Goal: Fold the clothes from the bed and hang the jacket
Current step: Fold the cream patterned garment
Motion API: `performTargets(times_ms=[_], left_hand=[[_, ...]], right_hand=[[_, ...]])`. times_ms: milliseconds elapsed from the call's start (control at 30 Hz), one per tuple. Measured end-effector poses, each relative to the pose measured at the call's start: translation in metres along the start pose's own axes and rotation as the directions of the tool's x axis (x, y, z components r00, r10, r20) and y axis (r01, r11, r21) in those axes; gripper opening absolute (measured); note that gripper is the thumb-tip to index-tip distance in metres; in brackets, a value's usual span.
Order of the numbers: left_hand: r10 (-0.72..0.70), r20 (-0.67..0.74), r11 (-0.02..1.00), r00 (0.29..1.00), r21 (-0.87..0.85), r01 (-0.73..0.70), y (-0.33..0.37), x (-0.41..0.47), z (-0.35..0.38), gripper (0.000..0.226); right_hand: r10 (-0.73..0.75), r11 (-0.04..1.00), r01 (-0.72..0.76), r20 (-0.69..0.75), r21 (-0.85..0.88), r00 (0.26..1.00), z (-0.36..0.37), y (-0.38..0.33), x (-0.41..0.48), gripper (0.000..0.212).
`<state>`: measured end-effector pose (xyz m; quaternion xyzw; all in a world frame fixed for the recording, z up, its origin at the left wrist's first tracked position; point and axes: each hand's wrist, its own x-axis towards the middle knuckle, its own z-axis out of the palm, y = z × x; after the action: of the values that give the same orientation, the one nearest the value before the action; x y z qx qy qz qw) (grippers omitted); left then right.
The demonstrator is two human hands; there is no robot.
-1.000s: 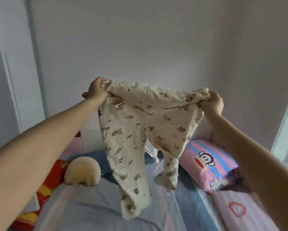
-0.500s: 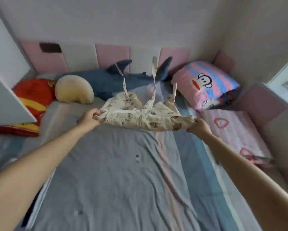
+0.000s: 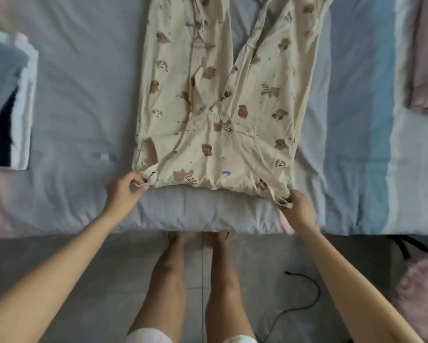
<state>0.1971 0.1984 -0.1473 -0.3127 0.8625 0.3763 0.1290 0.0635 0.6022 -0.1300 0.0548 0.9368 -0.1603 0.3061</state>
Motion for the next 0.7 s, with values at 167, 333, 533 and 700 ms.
performTargets(times_ms=[167,333,533,700], left_hand=[[-0.095,0.015,0.993,0.995,0.078,0.094,-0.021,-0.009,0.033,0.022],[0.043,-0.082,0.989,0.996,0.145,-0.031,0.0,0.018,0.049,0.066],[0.015,0.163,0.999,0.987,-0.043,-0.009,0.01,0.043,0.065,0.061],[-0.03,0.08,0.99,0.996,0.142,0.018,0.008,0.047,0.067,0.031]], right_hand=[[0.012,0.998,-0.009,0.041,-0.058,0.999,0.038,0.017,0.003,0.048],[0.094,0.97,-0.057,-0.149,0.237,0.984,0.048,-0.021,0.018,0.026],[-0.035,0.995,0.029,0.069,0.092,0.997,0.056,-0.06,0.032,0.055],[0.277,0.946,-0.269,-0.02,0.18,0.961,0.053,-0.019,0.039,0.014]])
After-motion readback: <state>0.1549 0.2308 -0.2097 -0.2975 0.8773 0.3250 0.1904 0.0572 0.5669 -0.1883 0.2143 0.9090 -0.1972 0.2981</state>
